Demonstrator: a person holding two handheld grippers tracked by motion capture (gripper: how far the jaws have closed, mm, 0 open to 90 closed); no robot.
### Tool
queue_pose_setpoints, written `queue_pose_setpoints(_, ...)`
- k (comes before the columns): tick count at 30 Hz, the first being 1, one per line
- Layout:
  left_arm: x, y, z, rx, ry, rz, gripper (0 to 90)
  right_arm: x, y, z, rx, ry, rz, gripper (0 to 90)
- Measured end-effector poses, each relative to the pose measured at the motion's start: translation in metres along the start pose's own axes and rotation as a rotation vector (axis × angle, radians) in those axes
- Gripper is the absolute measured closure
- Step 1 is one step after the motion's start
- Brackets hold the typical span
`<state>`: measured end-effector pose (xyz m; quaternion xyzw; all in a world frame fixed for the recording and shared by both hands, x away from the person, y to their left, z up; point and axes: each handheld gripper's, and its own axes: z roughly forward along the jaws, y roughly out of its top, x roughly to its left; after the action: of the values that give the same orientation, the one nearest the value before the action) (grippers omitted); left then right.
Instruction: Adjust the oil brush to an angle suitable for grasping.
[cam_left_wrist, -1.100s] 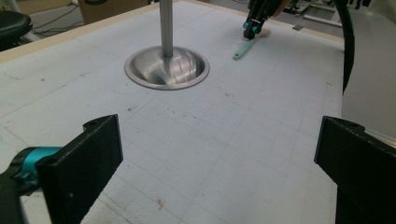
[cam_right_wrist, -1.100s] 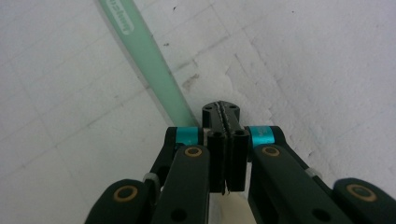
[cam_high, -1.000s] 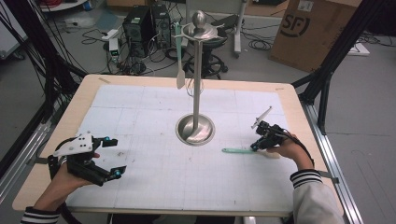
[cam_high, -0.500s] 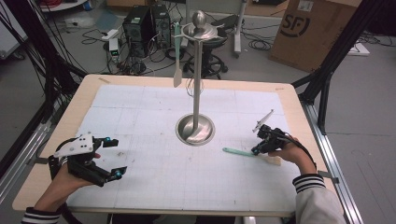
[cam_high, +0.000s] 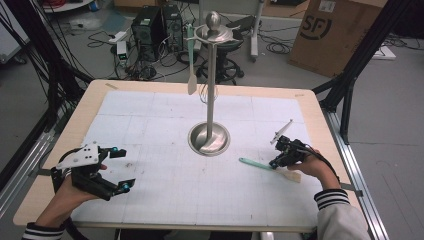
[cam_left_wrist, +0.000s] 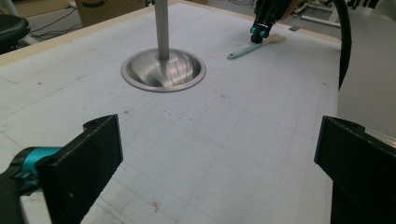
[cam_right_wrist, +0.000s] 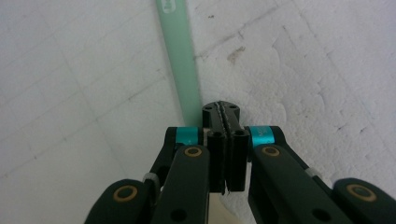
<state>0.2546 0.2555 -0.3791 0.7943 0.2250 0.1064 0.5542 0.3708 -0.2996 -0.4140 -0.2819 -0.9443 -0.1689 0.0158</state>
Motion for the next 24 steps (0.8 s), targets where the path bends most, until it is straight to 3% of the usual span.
queue_pose_setpoints(13,0.000,0.000,0.000,-0.003,-0.004,0.006,1.7,0.005,-0.002,-0.001,0.007,0.006,-0.004,89.4)
queue_pose_setpoints(24,0.000,0.000,0.001,0.001,-0.002,0.005,1.7,0.011,-0.004,-0.010,-0.063,0.024,-0.004,84.4)
